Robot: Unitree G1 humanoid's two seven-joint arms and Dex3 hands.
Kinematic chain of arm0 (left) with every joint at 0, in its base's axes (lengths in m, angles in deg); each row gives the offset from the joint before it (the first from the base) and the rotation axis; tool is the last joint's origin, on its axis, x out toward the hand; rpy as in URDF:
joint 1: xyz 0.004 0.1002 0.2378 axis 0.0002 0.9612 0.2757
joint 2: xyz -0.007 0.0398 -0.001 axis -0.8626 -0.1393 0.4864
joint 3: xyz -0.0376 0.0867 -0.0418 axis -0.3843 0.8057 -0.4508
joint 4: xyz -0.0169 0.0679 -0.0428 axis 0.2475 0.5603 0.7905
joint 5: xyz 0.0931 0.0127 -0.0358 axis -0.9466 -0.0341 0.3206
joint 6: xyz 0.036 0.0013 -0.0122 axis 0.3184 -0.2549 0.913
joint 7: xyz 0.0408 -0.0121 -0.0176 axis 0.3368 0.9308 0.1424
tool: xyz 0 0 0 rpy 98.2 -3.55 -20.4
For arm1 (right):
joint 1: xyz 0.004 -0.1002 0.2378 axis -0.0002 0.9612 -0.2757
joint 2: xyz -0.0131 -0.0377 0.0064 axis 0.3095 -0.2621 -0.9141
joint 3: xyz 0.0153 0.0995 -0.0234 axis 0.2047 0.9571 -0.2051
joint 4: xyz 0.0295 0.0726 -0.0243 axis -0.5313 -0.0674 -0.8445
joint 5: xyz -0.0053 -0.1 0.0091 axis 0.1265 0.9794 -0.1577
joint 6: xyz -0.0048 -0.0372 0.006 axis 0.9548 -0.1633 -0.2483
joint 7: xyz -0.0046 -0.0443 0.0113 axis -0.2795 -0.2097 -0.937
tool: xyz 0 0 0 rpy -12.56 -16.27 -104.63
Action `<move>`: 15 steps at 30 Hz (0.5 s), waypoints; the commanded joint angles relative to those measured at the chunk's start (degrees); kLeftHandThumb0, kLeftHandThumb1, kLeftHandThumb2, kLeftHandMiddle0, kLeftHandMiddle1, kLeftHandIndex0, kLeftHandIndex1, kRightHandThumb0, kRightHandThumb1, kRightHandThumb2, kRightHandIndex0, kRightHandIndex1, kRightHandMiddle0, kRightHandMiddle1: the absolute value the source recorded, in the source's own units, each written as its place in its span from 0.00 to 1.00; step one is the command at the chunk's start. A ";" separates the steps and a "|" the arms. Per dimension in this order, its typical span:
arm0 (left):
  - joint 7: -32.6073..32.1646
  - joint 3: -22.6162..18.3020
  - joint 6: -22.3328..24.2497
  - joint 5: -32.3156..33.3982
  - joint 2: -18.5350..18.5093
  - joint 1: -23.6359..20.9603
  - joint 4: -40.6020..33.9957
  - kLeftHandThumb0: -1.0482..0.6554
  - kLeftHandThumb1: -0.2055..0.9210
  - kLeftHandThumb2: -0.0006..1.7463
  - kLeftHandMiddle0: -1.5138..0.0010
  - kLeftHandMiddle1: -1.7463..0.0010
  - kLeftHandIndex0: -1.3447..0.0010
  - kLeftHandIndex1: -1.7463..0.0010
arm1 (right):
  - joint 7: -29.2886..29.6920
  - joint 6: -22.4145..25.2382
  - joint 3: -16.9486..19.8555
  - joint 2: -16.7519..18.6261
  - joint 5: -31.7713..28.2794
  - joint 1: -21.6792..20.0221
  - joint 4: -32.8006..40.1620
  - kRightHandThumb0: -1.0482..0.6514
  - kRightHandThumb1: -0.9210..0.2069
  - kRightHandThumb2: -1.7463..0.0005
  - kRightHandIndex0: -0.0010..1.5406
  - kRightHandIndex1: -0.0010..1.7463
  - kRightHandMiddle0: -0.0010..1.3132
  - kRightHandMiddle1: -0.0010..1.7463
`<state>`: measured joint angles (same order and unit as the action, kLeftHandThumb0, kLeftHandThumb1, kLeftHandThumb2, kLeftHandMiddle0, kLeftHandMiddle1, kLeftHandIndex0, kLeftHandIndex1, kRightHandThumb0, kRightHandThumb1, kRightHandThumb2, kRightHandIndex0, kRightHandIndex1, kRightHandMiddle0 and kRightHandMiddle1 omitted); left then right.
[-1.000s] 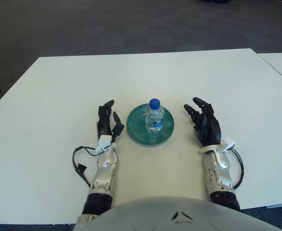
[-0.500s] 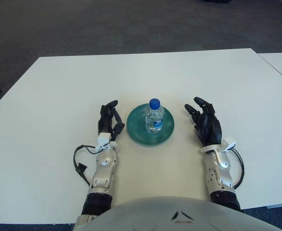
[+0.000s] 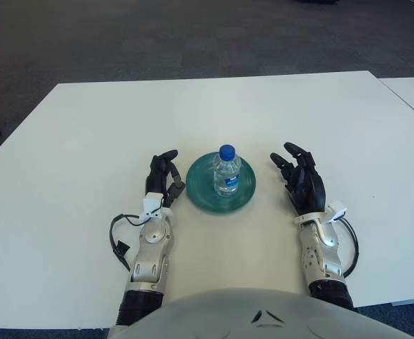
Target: Put the bottle into the plate.
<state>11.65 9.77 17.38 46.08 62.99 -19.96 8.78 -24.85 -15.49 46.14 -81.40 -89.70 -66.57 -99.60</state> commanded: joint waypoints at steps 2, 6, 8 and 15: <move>0.69 -0.23 2.64 0.10 0.56 1.79 1.30 0.30 1.00 0.52 0.61 0.56 0.72 0.39 | 0.27 1.34 1.11 -0.72 -0.32 2.94 -3.37 0.21 0.00 0.62 0.33 0.38 0.10 0.56; 0.63 -0.42 2.80 0.02 0.61 1.48 1.73 0.30 1.00 0.50 0.60 0.55 0.71 0.39 | -0.04 1.69 1.18 -0.81 -0.69 2.85 -3.35 0.21 0.00 0.63 0.33 0.38 0.10 0.56; 0.79 -0.65 2.56 0.16 0.49 1.26 2.21 0.30 1.00 0.50 0.60 0.55 0.71 0.39 | -0.25 1.87 1.23 -0.87 -0.94 2.80 -3.35 0.21 0.00 0.63 0.33 0.38 0.10 0.56; 0.58 -1.22 1.60 -0.20 0.36 0.72 3.53 0.31 1.00 0.48 0.62 0.53 0.72 0.39 | -0.40 2.03 1.28 -1.11 -0.65 2.60 -3.49 0.21 0.00 0.63 0.33 0.38 0.10 0.56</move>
<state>12.15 9.05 17.05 46.08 62.94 -20.27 9.52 -25.47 -15.14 46.23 -81.49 -89.96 -66.59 -99.60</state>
